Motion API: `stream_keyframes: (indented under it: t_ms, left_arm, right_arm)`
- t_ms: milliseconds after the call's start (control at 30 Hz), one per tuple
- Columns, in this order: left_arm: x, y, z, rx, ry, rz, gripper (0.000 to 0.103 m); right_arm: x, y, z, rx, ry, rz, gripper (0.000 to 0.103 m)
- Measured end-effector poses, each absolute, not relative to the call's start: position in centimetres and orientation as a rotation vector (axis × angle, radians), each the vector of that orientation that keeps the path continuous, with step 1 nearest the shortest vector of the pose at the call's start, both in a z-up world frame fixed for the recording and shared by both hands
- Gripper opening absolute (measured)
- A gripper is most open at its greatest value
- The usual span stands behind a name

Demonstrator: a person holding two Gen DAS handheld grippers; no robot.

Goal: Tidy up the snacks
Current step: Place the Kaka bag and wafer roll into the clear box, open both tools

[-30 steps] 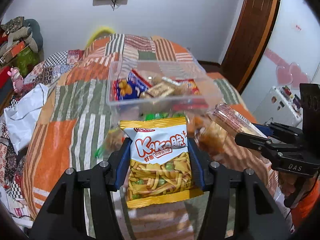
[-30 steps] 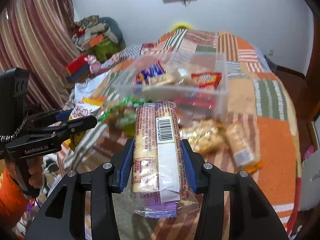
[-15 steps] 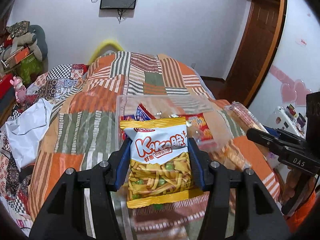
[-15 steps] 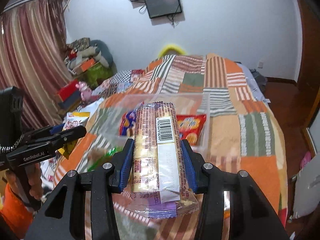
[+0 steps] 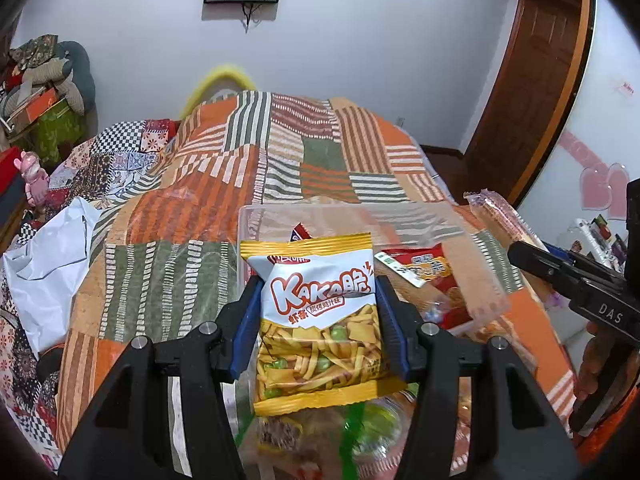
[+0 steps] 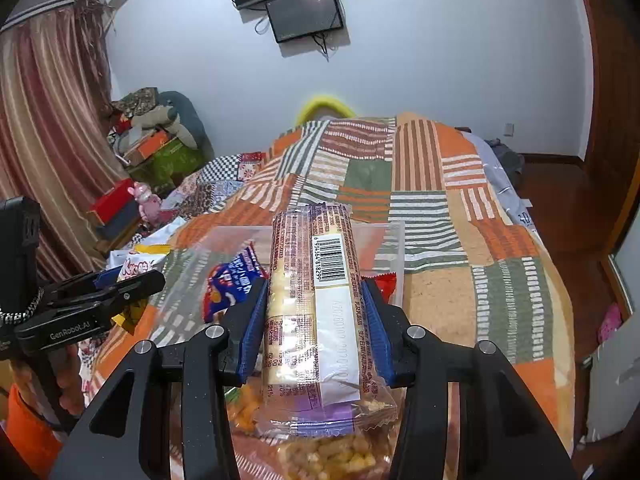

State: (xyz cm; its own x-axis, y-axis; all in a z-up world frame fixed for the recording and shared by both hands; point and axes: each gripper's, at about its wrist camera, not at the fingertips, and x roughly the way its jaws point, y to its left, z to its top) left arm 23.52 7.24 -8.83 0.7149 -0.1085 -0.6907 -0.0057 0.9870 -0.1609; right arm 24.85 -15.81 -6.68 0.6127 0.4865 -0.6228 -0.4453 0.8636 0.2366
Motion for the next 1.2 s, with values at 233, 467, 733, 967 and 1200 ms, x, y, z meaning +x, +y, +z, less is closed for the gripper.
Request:
stream_keyframes:
  t_ms: [233,467,733,967,1200]
  left_arm:
    - [26.0,7.3,-11.2,-0.144,0.826,-0.065,0.054]
    - [27.1,7.1,-12.6,-0.115,0.857,-0.071,0.054]
    - [27.6,7.4,-13.0,-0.138,0.872,-0.061,0.056]
    - [26.0,7.1,-11.3,-0.133,0.839,-0.079,0.066]
    - [23.1,7.3,-9.5,-0.131,0.823,-0.081,0.074]
  right_arm:
    - [27.1,-14.8,-9.1,0.06,0.805,0.535,0.043]
    - [28.0,-14.0,-11.1,0.031,0.853,0.541,0.043]
    - [28.2,-13.8,-11.6,-0.013,0.852,0.524,0.043]
    - [27.4,-14.3,-10.0,-0.026,0.829,0.527,0.046]
    - [25.0,-15.7,-7.8,-0.03,0.78,0.524,0.058]
